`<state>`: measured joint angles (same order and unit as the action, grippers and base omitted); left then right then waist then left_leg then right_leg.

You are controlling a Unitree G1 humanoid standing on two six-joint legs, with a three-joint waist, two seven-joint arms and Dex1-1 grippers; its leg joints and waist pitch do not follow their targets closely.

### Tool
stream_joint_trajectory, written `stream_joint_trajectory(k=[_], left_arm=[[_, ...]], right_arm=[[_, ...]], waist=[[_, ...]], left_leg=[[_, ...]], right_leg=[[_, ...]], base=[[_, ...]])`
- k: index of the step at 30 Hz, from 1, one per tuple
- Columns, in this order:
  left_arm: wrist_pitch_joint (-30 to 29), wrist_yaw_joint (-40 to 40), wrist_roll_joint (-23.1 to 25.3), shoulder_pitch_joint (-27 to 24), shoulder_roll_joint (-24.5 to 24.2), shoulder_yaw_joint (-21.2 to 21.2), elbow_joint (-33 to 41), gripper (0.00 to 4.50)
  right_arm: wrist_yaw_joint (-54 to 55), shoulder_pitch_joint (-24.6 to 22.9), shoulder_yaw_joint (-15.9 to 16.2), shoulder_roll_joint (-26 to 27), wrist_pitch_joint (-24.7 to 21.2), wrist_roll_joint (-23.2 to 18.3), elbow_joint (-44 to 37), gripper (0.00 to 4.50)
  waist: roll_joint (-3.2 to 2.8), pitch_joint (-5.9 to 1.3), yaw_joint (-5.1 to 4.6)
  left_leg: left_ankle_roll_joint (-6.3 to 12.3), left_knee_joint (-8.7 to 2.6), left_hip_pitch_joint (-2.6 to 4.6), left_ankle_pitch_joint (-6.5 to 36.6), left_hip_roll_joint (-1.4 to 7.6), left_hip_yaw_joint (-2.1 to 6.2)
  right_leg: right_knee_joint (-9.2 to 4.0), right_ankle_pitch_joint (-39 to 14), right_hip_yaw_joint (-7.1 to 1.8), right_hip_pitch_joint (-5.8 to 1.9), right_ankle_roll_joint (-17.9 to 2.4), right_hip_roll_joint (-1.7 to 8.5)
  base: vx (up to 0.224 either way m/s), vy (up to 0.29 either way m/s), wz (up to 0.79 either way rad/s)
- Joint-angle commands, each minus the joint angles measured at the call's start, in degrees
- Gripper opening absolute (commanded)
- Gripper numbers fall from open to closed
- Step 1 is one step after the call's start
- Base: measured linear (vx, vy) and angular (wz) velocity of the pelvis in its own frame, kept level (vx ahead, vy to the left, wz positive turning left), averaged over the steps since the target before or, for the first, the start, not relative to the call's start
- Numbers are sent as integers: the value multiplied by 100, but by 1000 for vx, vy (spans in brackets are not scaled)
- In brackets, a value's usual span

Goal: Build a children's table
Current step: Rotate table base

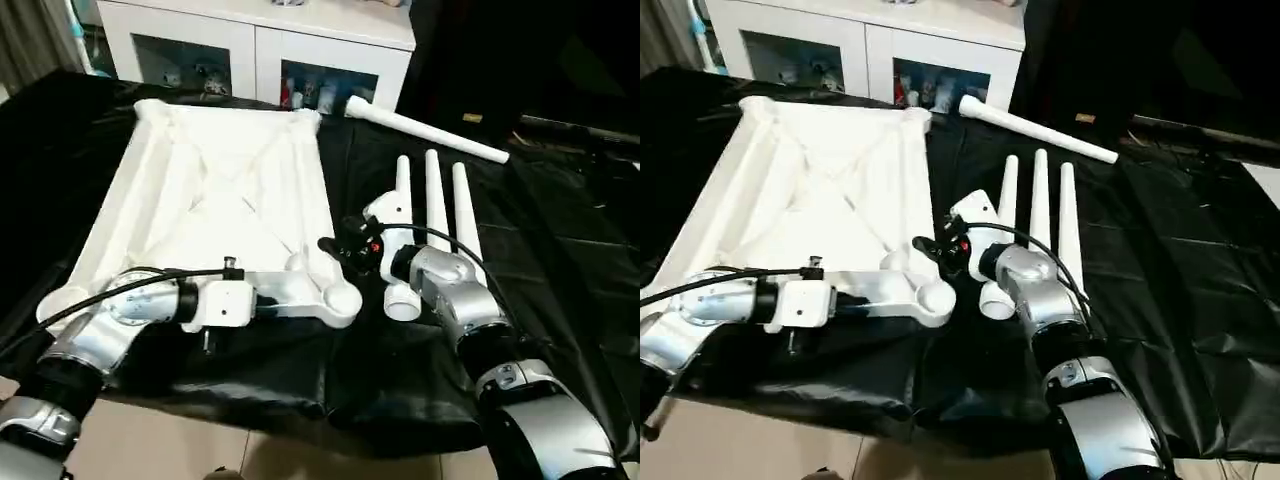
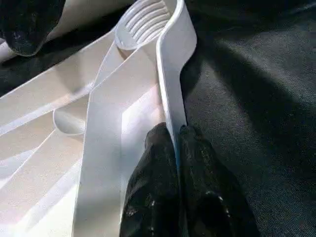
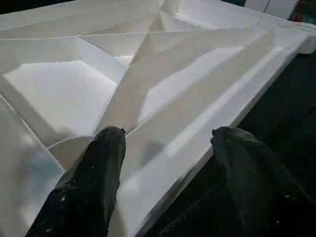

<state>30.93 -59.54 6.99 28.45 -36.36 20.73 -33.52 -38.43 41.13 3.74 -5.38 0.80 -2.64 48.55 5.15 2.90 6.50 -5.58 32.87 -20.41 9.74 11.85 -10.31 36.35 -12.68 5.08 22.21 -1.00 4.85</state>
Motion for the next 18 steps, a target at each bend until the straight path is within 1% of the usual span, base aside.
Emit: stream_joint_trajectory(k=[1,2,3,4,5,6,7,8,9,10,11,13,14,15,16,17,18], left_arm=[[148,-20,182,-19,-106,32,66,63],[105,-71,77,-30,-178,-58,37,63],[47,-50,52,-52,-229,-114,41,71],[-16,6,82,-69,-296,-158,35,89],[-64,64,105,-78,-337,-193,23,104],[-134,134,106,-78,-360,-247,4,104],[-250,230,113,-69,-395,-324,-18,110],[-310,262,72,-66,-440,-403,-27,113],[-352,283,42,-68,-468,-457,-21,135],[-391,305,24,-68,-506,-503,-14,148],[-385,307,17,-77,-564,-532,-8,153],[-428,342,18,-106,-669,-590,1,156],[-441,402,82,-113,-744,-606,-25,165],[-432,422,109,-120,-811,-625,-61,180],[-467,429,106,-153,-898,-690,-66,180],[-479,428,97,-161,-914,-707,-63,196],[-516,418,61,-184,-950,-754,-52,201]], right_arm=[[68,-2,-67,-61,85,-20,52,311],[84,4,-95,-69,86,-46,60,311],[91,5,-104,-77,92,-52,64,311],[92,4,-114,-86,104,-58,66,311],[90,2,-123,-89,114,-65,67,311],[86,5,-135,-92,115,-77,68,311],[82,10,-150,-96,119,-90,65,311],[70,17,-171,-97,125,-116,55,311],[58,22,-191,-96,122,-140,45,311],[55,31,-213,-94,111,-164,36,311],[61,44,-232,-92,103,-187,29,311],[63,68,-259,-87,88,-221,23,311],[66,80,-268,-88,81,-227,21,311],[72,91,-273,-86,78,-229,22,311],[72,105,-292,-82,83,-222,25,311],[71,106,-295,-83,85,-222,25,311],[69,113,-302,-81,90,-222,26,311]], waist=[[-111,-376,-14],[-96,-376,-15],[-97,-374,-12],[-95,-374,-22],[-70,-366,-34],[-70,-366,-34],[-63,-356,-52],[-40,-352,-58],[-50,-347,-52],[-41,-343,-56],[-35,-334,-49],[-21,-322,-53],[-19,-317,-51],[-14,-320,-52],[-26,-323,-53],[-26,-326,-56],[-21,-327,-57]], left_leg=[[-39,-362,78,758,192,22],[-47,-361,82,761,192,21],[-56,-361,75,773,188,26],[-71,-364,78,793,187,26],[-79,-365,66,808,185,29],[-79,-365,66,808,185,29],[-88,-367,66,896,186,25],[-87,-366,63,922,185,23],[-101,-364,65,998,185,24],[-117,-367,60,1039,187,30],[-120,-369,69,1078,192,32],[-136,-382,67,1141,197,40],[-146,-387,68,1165,198,41],[-162,-387,72,1191,200,45],[-181,-389,79,1202,201,47],[-200,-391,80,1179,203,48],[-203,-389,84,1176,202,45]], right_leg=[[-272,206,-347,-260,-1136,384],[-273,199,-346,-259,-1134,383],[-274,169,-350,-260,-1125,386],[-270,151,-348,-254,-1100,376],[-269,119,-351,-258,-1085,378],[-269,119,-351,-258,-1085,378],[-281,-34,-357,-247,-1079,383],[-290,-107,-361,-246,-1073,385],[-301,-284,-369,-236,-1051,399],[-312,-412,-372,-234,-1021,396],[-319,-503,-372,-214,-1014,399],[-333,-644,-368,-203,-980,390],[-337,-699,-367,-197,-968,390],[-336,-741,-367,-191,-948,387],[-332,-729,-367,-182,-944,384],[-318,-651,-365,-180,-959,381],[-320,-618,-366,-179,-970,380]], base=[[0,0,0],[0,0,0],[0,0,0],[0,0,0],[0,0,0],[0,0,0],[0,0,0],[0,0,0],[0,0,0],[0,0,0],[0,0,0],[0,0,0],[0,0,0],[0,0,0],[0,0,0],[0,0,0],[0,0,0]])
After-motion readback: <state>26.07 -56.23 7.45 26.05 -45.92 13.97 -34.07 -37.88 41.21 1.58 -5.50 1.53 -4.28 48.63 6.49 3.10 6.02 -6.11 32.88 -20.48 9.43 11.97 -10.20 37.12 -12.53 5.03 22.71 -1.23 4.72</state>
